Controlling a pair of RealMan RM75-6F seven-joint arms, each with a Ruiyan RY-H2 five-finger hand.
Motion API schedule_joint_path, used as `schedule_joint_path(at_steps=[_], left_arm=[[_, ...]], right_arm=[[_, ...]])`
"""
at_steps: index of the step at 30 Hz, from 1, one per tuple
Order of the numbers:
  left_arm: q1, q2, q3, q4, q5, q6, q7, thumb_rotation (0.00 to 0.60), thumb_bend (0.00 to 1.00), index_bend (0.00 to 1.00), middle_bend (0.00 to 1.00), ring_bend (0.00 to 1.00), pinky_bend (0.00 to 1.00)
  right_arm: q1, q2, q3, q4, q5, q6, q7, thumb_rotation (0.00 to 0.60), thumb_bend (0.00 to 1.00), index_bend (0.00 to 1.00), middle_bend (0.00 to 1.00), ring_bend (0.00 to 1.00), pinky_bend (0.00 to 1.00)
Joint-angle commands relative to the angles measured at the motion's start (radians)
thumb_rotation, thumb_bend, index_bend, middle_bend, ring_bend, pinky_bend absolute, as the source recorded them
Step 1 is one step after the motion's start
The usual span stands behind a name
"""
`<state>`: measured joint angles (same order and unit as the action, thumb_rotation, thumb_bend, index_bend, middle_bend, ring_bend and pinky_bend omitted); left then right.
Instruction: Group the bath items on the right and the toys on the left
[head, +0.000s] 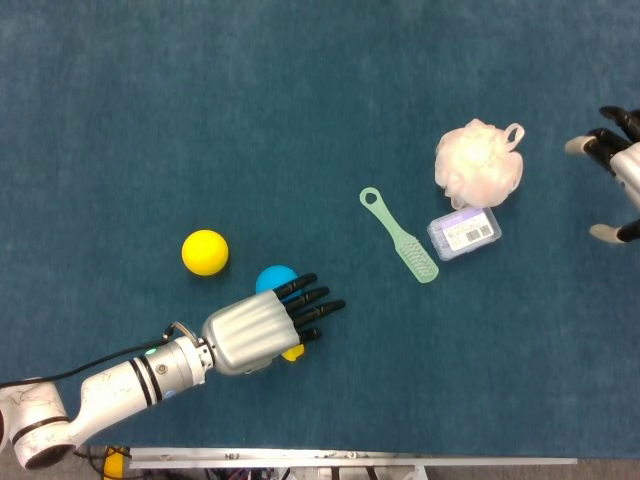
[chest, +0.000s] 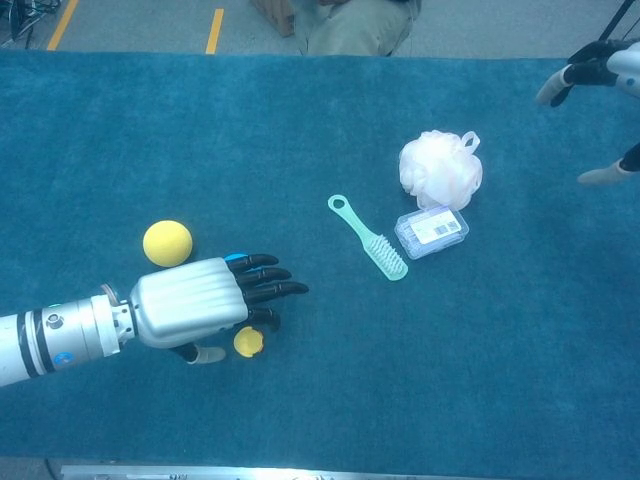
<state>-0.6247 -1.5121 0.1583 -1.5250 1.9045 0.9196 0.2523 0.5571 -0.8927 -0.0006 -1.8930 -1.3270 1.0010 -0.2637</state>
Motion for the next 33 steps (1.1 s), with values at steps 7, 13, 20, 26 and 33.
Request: schedule_joint_path(at_steps=[7, 13, 20, 26, 33], left_arm=[[0.001, -0.023, 0.013, 0.026, -0.004, 0.030, 0.009, 0.600, 0.24, 0.34, 0.01, 0.00, 0.02], [0.008, -0.040, 0.025, 0.054, 0.009, 0.071, 0.013, 0.600, 0.24, 0.35, 0.01, 0.00, 0.02], [0.017, -0.058, 0.036, 0.080, 0.030, 0.118, 0.028, 0.600, 0.24, 0.36, 0.02, 0.00, 0.02], [0.024, -0.070, 0.046, 0.096, 0.043, 0.139, 0.052, 0.600, 0.24, 0.36, 0.02, 0.00, 0.02], [0.031, -0.090, 0.051, 0.133, 0.055, 0.169, 0.063, 0.600, 0.24, 0.37, 0.02, 0.00, 0.02]], right_arm=[[-0.007, 0.002, 0.010, -0.001, -0.002, -0.010, 0.004, 0.533, 0.00, 0.26, 0.31, 0.10, 0.17], [-0.011, 0.003, 0.016, -0.002, 0.003, -0.018, 0.006, 0.532, 0.00, 0.26, 0.31, 0.10, 0.17], [-0.013, 0.005, 0.023, -0.003, 0.008, -0.030, 0.011, 0.533, 0.00, 0.26, 0.31, 0.10, 0.17], [-0.015, 0.007, 0.026, -0.005, 0.010, -0.039, 0.015, 0.531, 0.00, 0.26, 0.31, 0.10, 0.17], [-0.020, 0.012, 0.029, -0.007, 0.008, -0.044, 0.024, 0.534, 0.00, 0.26, 0.31, 0.10, 0.17]])
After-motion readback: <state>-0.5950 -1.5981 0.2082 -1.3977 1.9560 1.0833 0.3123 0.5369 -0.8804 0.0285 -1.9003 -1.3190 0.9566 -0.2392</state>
